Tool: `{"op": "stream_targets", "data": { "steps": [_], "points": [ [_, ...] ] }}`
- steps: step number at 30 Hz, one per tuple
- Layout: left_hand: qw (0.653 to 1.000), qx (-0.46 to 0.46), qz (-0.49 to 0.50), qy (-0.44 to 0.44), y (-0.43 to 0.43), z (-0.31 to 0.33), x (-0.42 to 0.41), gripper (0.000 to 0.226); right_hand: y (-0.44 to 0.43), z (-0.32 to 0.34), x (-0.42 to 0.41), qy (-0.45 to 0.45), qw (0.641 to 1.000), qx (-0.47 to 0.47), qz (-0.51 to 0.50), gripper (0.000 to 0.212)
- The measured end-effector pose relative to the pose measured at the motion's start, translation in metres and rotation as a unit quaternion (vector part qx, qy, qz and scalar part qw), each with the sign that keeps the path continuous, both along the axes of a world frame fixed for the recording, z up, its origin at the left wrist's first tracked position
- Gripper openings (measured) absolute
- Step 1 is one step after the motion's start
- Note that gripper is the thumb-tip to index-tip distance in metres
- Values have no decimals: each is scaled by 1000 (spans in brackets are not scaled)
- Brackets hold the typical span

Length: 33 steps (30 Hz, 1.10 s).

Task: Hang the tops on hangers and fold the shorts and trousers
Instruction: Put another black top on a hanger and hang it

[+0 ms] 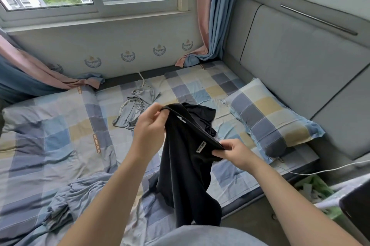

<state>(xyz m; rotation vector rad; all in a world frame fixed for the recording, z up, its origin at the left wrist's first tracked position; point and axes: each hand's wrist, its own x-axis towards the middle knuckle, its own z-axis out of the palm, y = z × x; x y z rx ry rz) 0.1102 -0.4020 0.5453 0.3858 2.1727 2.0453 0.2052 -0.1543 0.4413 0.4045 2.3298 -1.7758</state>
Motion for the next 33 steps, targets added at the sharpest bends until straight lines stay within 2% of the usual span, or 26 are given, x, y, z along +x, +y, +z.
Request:
{"op": "stream_targets", "data": {
  "steps": [4,8,11,18,20,23,26,29,31,33],
  "points": [
    [999,8,42,3,-5,3,-15,18,6,8,0,-5,1000,29,3,14],
    [995,34,94,26,-9,9,-34,24,13,27,-1,14,1000,-5,-2,18],
    [995,39,94,13,-4,12,-50,26,11,50,-2,51,998,-28,-15,11],
    [993,-115,-9,-24,28,-14,-47,17,-15,96,-10,137,984,-79,-79,36],
    [990,-128,-43,-45,32,-26,-33,14,-19,102,-15,144,974,-114,-131,47],
    [989,-126,-73,-22,34,-39,-8,23,-24,110,-19,135,967,-133,-172,53],
    [974,-146,-171,-28,35,-53,13,28,-28,117,-20,137,961,-145,-192,47],
    [930,-231,-281,-45,39,-70,26,38,-30,126,-22,144,950,-190,-199,39],
    [915,-275,-292,-41,45,-80,32,37,-28,132,-23,157,944,-215,-193,40],
    [916,-290,-276,-24,50,-87,36,22,-25,138,-25,170,943,-222,-179,39]
  ]
}}
